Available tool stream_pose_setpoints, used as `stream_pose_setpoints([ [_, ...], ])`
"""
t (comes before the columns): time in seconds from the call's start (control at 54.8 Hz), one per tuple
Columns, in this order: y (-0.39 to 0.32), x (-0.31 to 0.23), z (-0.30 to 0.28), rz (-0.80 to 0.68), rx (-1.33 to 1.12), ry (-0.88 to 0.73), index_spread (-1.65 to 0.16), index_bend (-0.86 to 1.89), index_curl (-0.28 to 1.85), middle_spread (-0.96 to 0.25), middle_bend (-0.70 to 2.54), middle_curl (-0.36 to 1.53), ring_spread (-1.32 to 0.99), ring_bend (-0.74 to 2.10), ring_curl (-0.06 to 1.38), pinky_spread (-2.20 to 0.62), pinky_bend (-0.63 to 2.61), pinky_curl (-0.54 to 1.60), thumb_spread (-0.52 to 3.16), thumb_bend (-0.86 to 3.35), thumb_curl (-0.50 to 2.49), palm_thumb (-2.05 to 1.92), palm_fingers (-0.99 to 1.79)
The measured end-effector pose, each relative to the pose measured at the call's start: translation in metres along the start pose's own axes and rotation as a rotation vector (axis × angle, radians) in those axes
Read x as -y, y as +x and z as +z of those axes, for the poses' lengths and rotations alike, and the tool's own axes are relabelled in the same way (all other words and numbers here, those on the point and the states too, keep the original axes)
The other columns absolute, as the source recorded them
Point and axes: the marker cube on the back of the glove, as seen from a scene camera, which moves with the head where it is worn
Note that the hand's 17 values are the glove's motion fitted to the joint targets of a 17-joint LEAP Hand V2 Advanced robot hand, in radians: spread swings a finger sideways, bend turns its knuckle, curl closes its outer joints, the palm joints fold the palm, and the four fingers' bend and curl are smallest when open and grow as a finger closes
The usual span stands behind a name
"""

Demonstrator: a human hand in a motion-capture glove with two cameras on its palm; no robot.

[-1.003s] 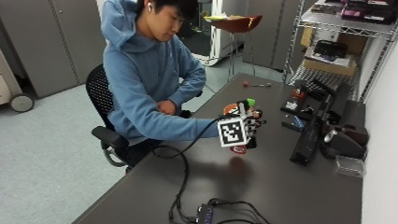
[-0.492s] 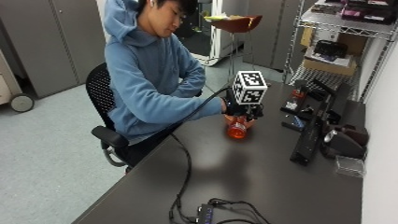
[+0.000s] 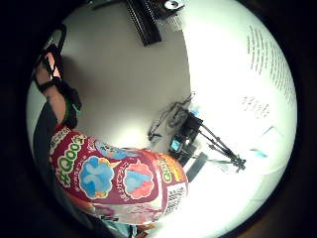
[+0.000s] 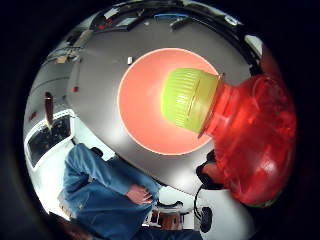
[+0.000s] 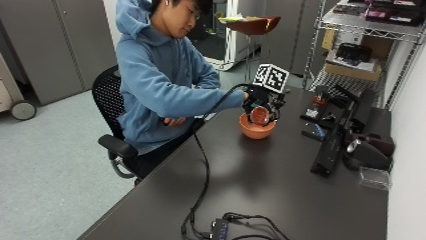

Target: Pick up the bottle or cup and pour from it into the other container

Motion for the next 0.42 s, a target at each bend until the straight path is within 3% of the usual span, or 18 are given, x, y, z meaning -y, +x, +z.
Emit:
stream_pose_setpoints([
  [0.419, -0.025, 0.010, -0.010, -0.010, -0.127, -0.047, -0.13, 0.13, 0.39, -0.08, 0.33, 0.54, -0.16, 0.58, 0.48, -0.15, 0.51, 0.40, 0.25, -0.04, 0.71, 0.96, 1.17],
])
